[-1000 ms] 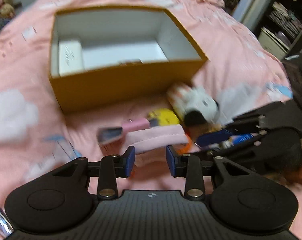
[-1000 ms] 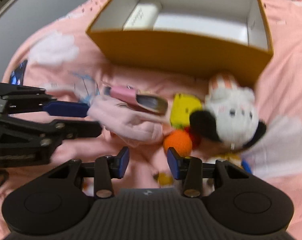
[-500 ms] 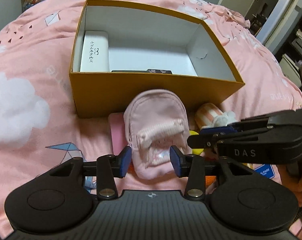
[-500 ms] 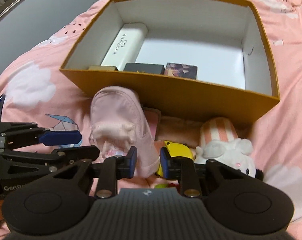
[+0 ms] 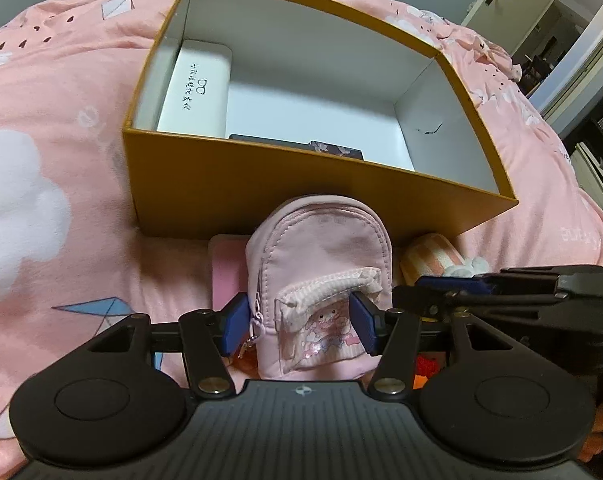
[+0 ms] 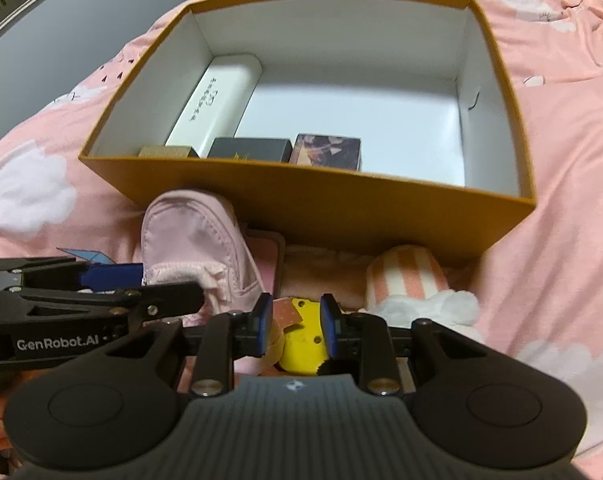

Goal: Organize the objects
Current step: 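Grasp the pink small backpack by its top with the left tool, then grasp the pink wallet with the right tool while the left tool holds the backpack, then carry the wallet and backpack over the orange box with the right and left tools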

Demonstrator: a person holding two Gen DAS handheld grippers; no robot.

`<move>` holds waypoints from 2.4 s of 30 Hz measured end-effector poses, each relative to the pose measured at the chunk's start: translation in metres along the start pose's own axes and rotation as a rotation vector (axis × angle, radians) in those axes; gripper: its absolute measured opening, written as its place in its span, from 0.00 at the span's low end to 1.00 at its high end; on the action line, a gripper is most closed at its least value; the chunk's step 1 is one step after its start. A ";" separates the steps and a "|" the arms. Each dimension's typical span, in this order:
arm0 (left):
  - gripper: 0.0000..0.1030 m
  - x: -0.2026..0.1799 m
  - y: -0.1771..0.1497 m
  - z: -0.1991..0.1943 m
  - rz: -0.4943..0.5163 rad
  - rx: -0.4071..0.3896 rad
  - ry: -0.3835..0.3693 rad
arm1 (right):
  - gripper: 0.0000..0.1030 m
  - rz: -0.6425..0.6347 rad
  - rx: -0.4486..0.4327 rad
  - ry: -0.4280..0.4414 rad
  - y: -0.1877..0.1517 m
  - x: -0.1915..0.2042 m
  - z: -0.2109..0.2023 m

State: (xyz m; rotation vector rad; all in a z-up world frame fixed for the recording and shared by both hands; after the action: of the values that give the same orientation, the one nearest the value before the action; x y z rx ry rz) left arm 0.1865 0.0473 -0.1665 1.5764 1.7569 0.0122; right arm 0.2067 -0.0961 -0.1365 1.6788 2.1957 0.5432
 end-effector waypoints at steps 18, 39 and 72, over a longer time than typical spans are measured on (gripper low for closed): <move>0.23 0.016 -0.014 -0.036 -0.071 0.010 0.098 | 0.25 -0.073 -0.009 0.084 0.004 0.015 -0.002; 0.23 0.047 -0.011 -0.075 -0.120 -0.037 0.213 | 0.53 -0.741 -0.130 0.050 -0.005 0.101 0.012; 0.23 0.007 0.010 -0.108 -0.074 -0.184 0.065 | 0.17 -0.892 -0.356 -0.142 -0.001 0.114 -0.020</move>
State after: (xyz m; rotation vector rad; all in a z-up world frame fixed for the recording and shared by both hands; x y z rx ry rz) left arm 0.1378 0.1057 -0.0882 1.3921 1.8085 0.1851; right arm 0.1672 0.0120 -0.1226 0.4492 2.2727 0.4866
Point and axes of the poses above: each gripper's, at about its wrist camera, not at the fingertips, and z roughly the way its jaws point, x to its left, y to its top, the point moved 9 cm from there along z, roughly the way its jaws point, and after that the axes turned 15 degrees about -y, right-handed, at the moved point
